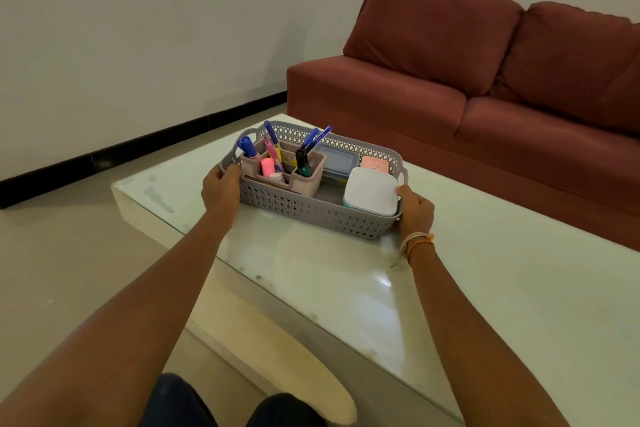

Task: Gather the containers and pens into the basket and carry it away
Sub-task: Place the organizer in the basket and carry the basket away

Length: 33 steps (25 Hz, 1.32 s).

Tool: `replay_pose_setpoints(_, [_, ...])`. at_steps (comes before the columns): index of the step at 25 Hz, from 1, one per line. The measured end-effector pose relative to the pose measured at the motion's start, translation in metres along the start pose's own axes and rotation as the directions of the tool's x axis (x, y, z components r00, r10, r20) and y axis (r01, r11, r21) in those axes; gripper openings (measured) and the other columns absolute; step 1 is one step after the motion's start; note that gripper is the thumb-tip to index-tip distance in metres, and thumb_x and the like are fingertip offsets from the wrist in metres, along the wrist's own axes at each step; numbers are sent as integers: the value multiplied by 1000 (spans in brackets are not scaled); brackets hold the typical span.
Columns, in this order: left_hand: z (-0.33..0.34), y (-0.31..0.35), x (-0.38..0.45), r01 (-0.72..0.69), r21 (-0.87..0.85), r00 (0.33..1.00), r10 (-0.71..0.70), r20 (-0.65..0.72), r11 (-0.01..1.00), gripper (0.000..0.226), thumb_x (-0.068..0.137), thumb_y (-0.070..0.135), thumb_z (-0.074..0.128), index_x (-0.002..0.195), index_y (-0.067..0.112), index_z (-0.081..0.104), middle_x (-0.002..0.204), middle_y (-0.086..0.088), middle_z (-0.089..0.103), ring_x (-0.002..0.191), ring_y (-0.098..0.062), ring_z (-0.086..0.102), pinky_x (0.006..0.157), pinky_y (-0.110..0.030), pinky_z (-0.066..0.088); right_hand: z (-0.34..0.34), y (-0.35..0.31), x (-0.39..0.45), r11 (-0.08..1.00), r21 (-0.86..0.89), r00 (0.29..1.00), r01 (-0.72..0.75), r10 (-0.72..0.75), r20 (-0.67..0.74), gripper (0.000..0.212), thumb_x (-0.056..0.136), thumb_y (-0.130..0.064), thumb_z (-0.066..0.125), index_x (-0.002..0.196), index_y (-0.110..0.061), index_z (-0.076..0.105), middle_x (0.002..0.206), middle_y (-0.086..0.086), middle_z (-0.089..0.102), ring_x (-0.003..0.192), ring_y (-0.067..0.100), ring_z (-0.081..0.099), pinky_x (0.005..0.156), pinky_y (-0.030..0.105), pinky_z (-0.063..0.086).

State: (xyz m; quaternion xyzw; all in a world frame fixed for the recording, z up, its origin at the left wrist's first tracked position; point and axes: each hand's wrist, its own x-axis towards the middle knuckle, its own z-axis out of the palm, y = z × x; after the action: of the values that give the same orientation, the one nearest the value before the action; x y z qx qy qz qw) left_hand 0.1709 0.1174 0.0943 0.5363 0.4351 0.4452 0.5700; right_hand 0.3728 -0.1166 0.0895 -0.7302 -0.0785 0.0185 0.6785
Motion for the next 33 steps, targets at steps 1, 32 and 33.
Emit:
replay_pose_setpoints(1, [4,-5,9,-76,63,997,77,-14,995,17,93,24,42,98,18,57,75,9,53,71,-4,49,58,-17,36,4,6,6,1000,1,999,26,-26,-28,38,75,-29,62,41,-18,49,46,-3,42,57,19,37,55,30,30])
replay_pose_setpoints(32, [-219,434,-78,575,-71,808,-552,204,815,31,89,-4,53,111,15,67,96,-2,66,87,-17,65,73,-30,58,-34,-422,-247,927,-164,941,-336,323,-104,24,90,-22,58,71,-9,65,61,4,55,58,16,43,59,27,38])
replay_pose_setpoints(33, [-233,439,-77,596,-64,787,-566,244,801,32,89,-5,53,110,16,67,98,-3,66,88,-19,65,75,-34,57,-29,-424,-261,930,-148,940,-335,319,-125,22,90,-20,58,74,-8,67,63,5,57,60,17,45,61,28,39])
